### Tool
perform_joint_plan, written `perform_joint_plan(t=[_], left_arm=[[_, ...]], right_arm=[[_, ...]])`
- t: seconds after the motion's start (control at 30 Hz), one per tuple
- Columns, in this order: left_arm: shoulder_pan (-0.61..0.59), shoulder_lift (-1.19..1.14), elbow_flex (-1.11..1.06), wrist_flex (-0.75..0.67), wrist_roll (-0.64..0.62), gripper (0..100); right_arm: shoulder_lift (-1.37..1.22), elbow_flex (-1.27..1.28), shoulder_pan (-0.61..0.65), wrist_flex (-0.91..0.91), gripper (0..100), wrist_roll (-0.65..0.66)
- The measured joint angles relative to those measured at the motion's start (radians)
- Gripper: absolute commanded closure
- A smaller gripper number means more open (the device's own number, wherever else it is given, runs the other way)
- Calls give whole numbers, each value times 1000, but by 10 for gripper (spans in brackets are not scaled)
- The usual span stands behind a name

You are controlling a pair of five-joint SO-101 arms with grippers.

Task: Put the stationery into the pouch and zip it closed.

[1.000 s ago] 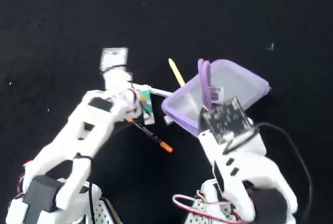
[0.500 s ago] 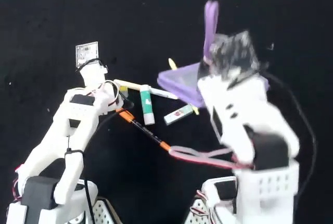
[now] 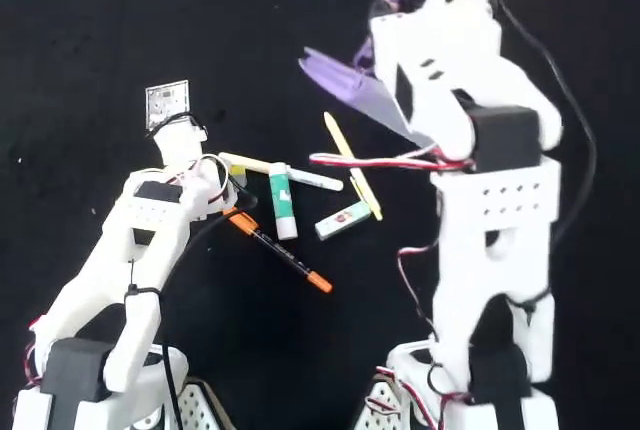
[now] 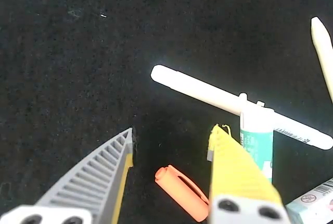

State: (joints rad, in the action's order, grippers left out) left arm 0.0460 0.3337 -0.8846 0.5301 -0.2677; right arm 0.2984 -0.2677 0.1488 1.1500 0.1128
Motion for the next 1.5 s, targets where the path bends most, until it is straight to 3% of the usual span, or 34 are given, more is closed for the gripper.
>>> perform_joint_plan(t=[0.4,0.67,0.9,1.1,1.3,1.5], left_arm=[[0,0,0,0,0,766],[5,0,0,0,0,766],[91,41,0,0,0,766],[126,284,-86,0,0,766],[241,675,-253,-3,0,766],[342,1108,-529,-238,21,770]], right_arm=[[-155,-293,199,0,988,-6],[-235,-322,204,72,988,-87],[-235,-324,203,127,988,-92],[-235,-324,203,127,988,-92],[-235,-324,203,127,988,-92],[-235,-324,203,127,988,-92]])
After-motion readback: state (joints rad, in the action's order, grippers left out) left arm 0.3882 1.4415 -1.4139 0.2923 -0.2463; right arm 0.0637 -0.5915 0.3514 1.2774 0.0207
